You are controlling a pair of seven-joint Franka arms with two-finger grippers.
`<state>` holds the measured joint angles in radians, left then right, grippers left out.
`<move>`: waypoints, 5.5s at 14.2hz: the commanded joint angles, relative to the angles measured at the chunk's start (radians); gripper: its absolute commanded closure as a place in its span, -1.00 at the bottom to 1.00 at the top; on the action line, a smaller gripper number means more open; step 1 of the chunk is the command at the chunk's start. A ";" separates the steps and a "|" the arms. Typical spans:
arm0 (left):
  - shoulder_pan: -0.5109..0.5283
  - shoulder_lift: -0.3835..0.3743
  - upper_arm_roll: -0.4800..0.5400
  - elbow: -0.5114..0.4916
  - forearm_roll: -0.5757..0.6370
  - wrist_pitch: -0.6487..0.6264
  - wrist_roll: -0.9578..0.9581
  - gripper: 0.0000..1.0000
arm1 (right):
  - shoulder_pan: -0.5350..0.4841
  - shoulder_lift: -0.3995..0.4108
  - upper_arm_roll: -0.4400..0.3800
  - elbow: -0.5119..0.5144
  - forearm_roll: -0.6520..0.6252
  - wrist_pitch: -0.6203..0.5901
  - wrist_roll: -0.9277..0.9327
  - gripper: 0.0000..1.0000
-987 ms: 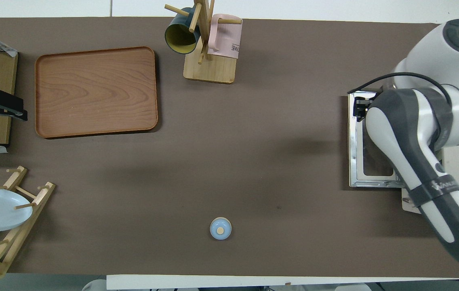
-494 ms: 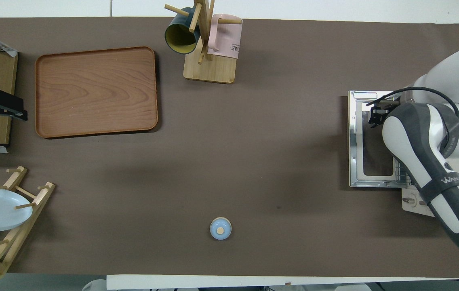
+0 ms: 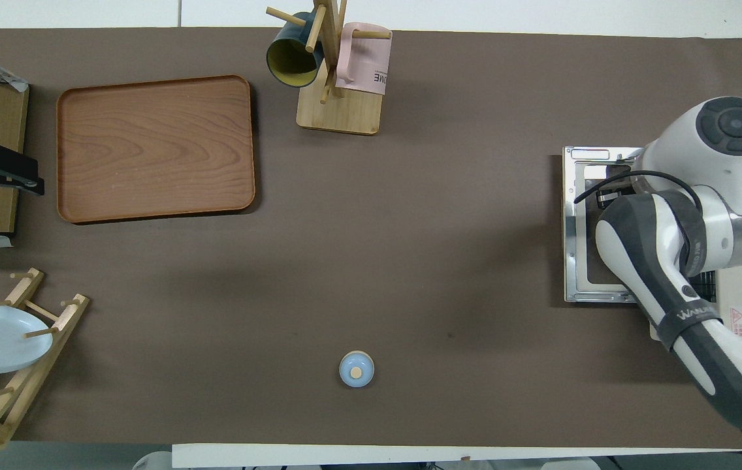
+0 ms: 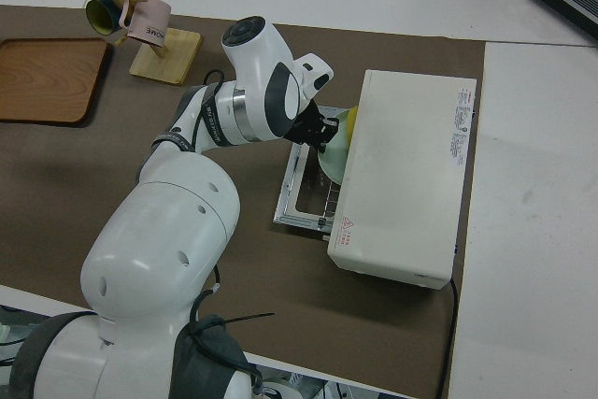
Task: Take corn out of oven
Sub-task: 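Pull the plate with corn out and lower it onto the table, then grasp the corn with the left gripper while the right gripper returns to the oven, then carry the corn with the left gripper onto the wooden tray, then push the oven door shut with the right gripper while the left gripper withdraws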
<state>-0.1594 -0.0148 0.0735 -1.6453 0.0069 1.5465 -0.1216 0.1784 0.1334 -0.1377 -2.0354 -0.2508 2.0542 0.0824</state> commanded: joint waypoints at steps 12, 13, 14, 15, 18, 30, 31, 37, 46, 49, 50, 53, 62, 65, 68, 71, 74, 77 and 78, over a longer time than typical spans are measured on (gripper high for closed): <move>-0.003 -0.004 -0.004 0.002 0.015 -0.017 0.010 -1.00 | 0.530 0.575 0.131 0.965 0.185 -0.369 0.843 1.00; -0.002 -0.007 -0.004 0.002 0.015 -0.020 0.011 -1.00 | 0.532 0.587 0.157 0.959 0.188 -0.314 0.911 1.00; 0.000 -0.008 -0.004 -0.002 0.013 -0.016 0.011 -1.00 | 0.535 0.615 0.174 0.953 0.189 -0.269 0.944 0.99; -0.002 -0.007 -0.004 -0.002 0.010 -0.010 0.011 -1.00 | 0.541 0.638 0.184 0.949 0.192 -0.244 0.951 0.98; -0.006 -0.010 -0.004 -0.011 0.007 -0.008 0.007 -1.00 | 0.541 0.670 0.185 0.923 0.212 -0.169 0.956 0.65; -0.477 0.085 -0.029 -0.441 -0.002 0.726 -0.577 -1.00 | 0.218 0.134 0.168 0.346 0.252 -0.117 0.559 -0.08; -0.538 0.151 -0.029 -0.404 -0.002 0.772 -0.651 -1.00 | 0.169 0.079 0.168 0.243 0.252 -0.086 0.487 0.04; -0.635 0.392 -0.029 -0.223 -0.002 0.827 -0.803 0.33 | -0.011 0.049 0.165 -0.035 0.204 0.110 0.203 0.94; -0.359 0.291 -0.020 -0.202 0.004 0.566 -0.457 1.00 | -0.043 0.134 0.167 -0.032 -0.054 0.140 0.198 1.00; -0.154 0.428 -0.018 -0.077 0.011 0.604 -0.210 1.00 | -0.039 0.149 0.168 0.048 -0.125 0.033 0.188 1.00; -0.108 0.500 -0.018 0.043 0.015 0.597 -0.204 1.00 | -0.034 0.153 0.171 0.116 -0.127 -0.053 0.162 1.00; -0.084 0.515 -0.015 0.076 0.048 0.581 -0.181 -0.96 | -0.048 0.129 0.171 0.233 -0.116 -0.209 0.022 1.00; 0.096 0.026 0.020 0.062 0.007 -0.021 0.209 -1.00 | -0.221 -0.067 0.168 0.228 0.077 -0.339 -0.217 0.83; 0.092 0.021 0.020 0.070 0.005 -0.054 0.217 -1.00 | -0.241 -0.113 0.167 0.242 0.164 -0.399 -0.217 0.47; 0.084 0.015 0.008 0.071 0.005 -0.059 0.212 -1.00 | -0.250 -0.132 0.164 0.348 0.249 -0.492 -0.213 -0.08; 0.081 0.012 0.005 0.073 0.005 -0.068 0.212 -1.00 | -0.312 -0.138 0.164 0.461 0.278 -0.615 -0.219 -0.99; 0.081 0.007 -0.007 0.073 0.005 -0.069 0.215 -1.00 | -0.353 -0.150 0.164 0.495 0.275 -0.664 -0.216 -1.00; 0.081 0.007 -0.011 0.073 0.005 -0.069 0.214 -1.00 | -0.346 -0.150 0.170 0.521 0.268 -0.677 -0.213 -1.00; 0.081 0.007 -0.011 0.073 0.005 -0.069 0.215 -1.00 | -0.341 -0.147 0.176 0.532 0.260 -0.680 -0.213 -1.00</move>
<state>-0.0746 0.0040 0.0629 -1.5702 0.0199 1.4946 0.0825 -0.1631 -0.0229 0.0225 -1.5337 0.0024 1.3960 -0.1252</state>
